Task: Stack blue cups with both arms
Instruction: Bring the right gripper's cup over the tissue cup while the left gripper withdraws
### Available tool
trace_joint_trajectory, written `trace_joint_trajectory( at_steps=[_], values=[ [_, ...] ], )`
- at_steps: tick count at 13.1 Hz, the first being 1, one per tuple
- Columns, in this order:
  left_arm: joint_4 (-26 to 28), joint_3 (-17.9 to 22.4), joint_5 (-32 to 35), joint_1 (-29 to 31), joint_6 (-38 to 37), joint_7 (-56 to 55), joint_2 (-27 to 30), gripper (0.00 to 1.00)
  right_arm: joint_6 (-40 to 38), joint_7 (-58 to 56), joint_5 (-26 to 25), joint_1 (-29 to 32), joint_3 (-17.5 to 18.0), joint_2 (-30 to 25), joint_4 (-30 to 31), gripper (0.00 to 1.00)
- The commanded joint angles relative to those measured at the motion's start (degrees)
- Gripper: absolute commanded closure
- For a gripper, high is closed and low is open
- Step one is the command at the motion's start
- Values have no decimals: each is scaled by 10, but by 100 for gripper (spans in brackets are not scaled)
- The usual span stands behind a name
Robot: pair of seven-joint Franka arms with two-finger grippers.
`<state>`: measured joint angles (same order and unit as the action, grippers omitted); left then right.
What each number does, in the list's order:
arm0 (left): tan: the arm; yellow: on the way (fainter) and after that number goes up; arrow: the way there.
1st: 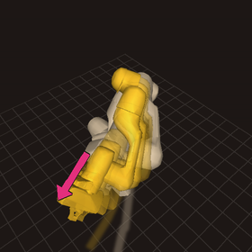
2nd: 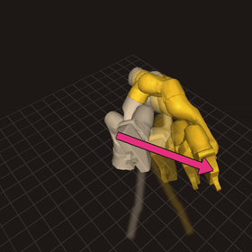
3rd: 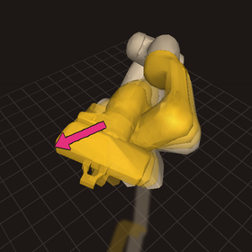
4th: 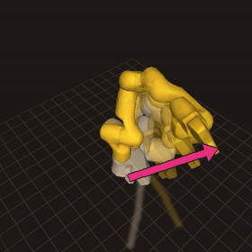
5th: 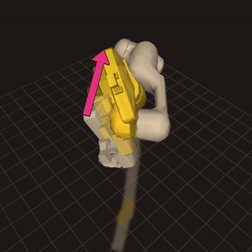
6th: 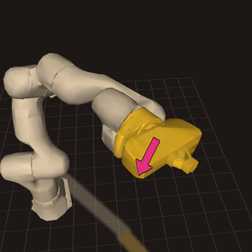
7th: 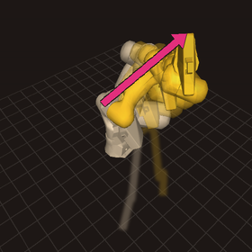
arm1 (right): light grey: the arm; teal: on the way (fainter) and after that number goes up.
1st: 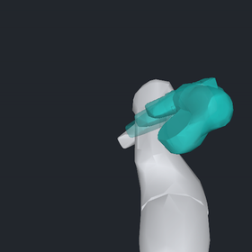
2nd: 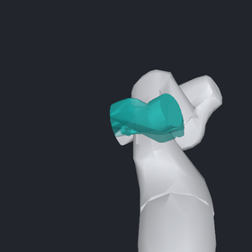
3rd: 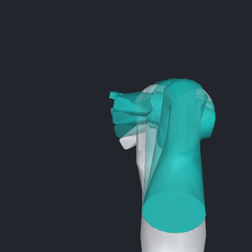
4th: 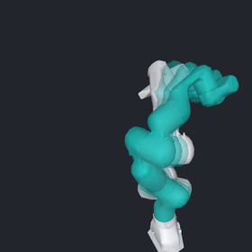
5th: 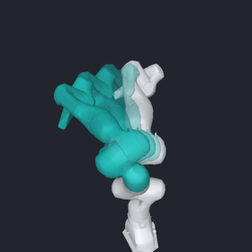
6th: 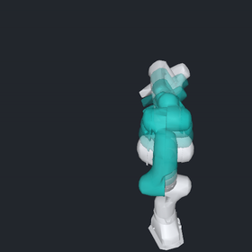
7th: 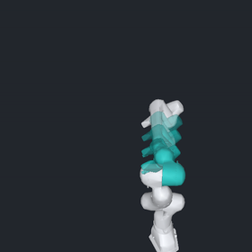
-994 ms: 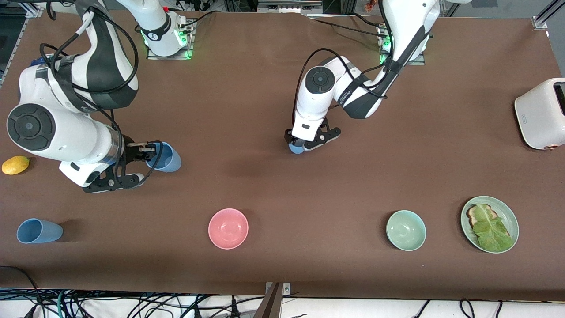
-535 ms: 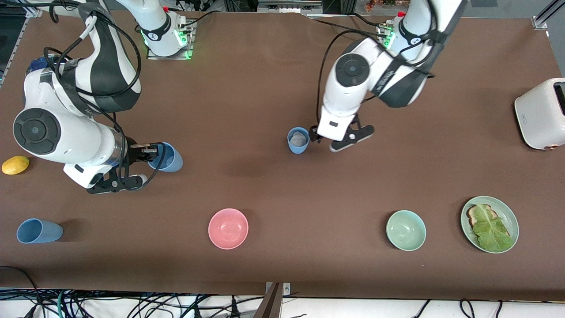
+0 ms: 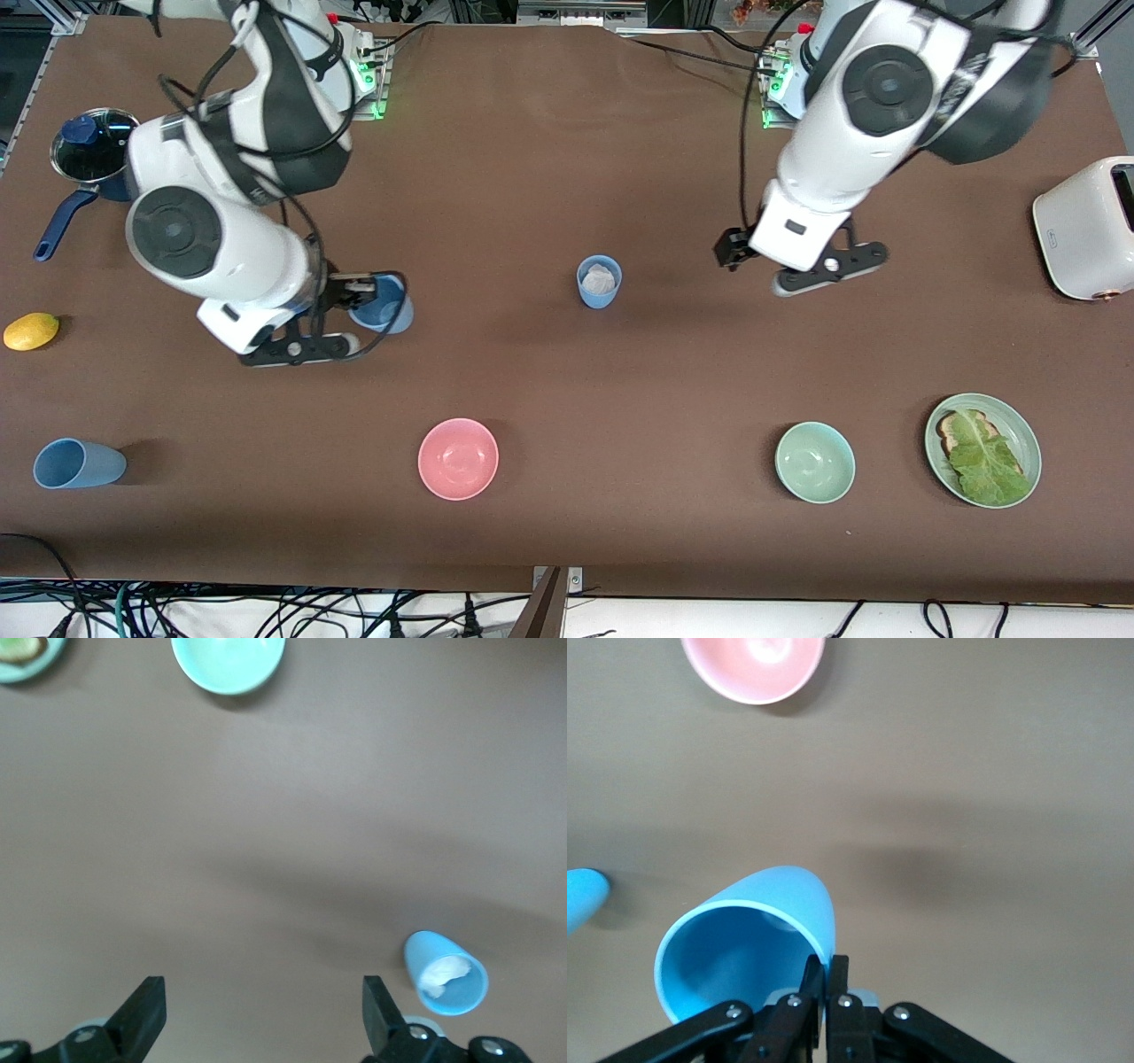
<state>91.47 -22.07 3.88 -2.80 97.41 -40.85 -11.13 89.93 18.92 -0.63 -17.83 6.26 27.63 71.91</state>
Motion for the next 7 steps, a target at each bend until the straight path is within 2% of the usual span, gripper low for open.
trace_joint_trajectory(
  at_steps=[1, 3, 7],
  values=[
    [-5, 1, -19, 49, -30, 113, 23, 2, -9, 73, 1, -57, -2, -5, -24, 100],
    [-5, 11, -19, 83, -41, 199, 37, 2, -5, 129, 1, -107, -4, -4, -33, 100],
    [-6, 76, -19, 88, -53, 320, 55, 2, 37, 192, 1, -165, -4, 6, -32, 100]
  ],
)
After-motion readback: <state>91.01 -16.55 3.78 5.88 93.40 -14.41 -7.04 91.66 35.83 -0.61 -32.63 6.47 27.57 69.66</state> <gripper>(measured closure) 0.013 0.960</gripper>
